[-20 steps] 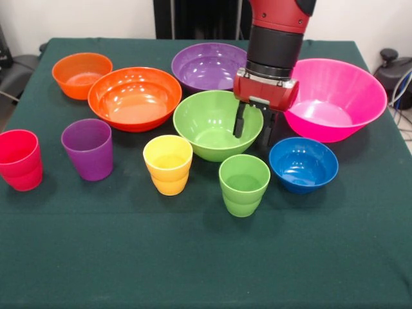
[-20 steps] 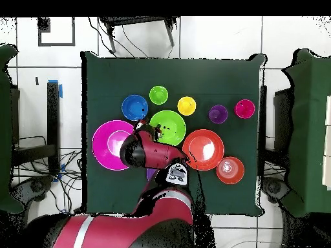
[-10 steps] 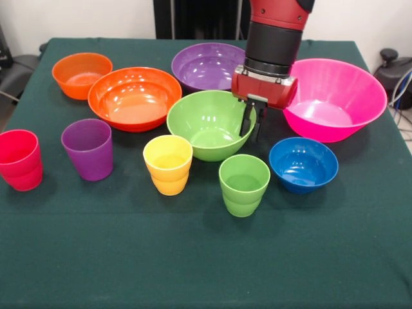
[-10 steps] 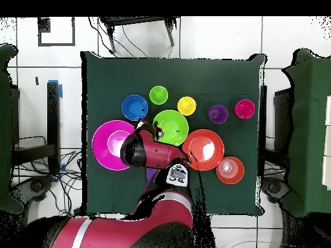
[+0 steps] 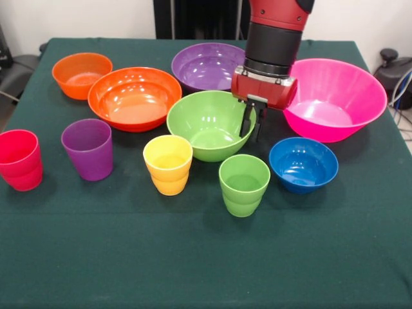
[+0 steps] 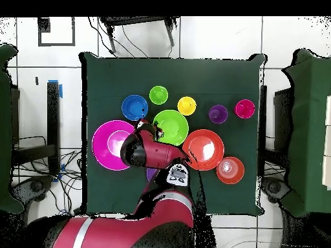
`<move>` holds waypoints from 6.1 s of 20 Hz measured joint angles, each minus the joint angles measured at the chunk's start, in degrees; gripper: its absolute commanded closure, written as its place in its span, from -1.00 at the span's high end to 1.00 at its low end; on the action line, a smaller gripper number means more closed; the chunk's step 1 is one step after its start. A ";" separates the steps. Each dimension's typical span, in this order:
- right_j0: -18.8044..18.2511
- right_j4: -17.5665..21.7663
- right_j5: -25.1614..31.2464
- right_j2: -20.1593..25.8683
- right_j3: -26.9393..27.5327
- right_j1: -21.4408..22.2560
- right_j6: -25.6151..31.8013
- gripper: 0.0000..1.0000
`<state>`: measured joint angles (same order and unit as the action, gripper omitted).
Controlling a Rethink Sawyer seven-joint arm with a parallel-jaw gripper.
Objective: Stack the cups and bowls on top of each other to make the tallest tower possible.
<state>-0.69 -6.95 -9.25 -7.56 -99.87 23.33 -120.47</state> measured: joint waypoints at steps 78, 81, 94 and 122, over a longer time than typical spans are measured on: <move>-46.59 23.65 1.88 44.16 -14.44 1.81 0.00 -1.00; -47.65 24.78 1.86 44.98 -15.03 0.86 0.00 -1.00; -56.70 31.94 1.78 50.44 -17.11 -6.89 0.02 -1.00; -77.52 38.74 16.92 59.35 -17.38 -24.57 6.73 -1.00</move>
<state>-78.21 31.79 7.67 51.79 -117.24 -1.23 -113.73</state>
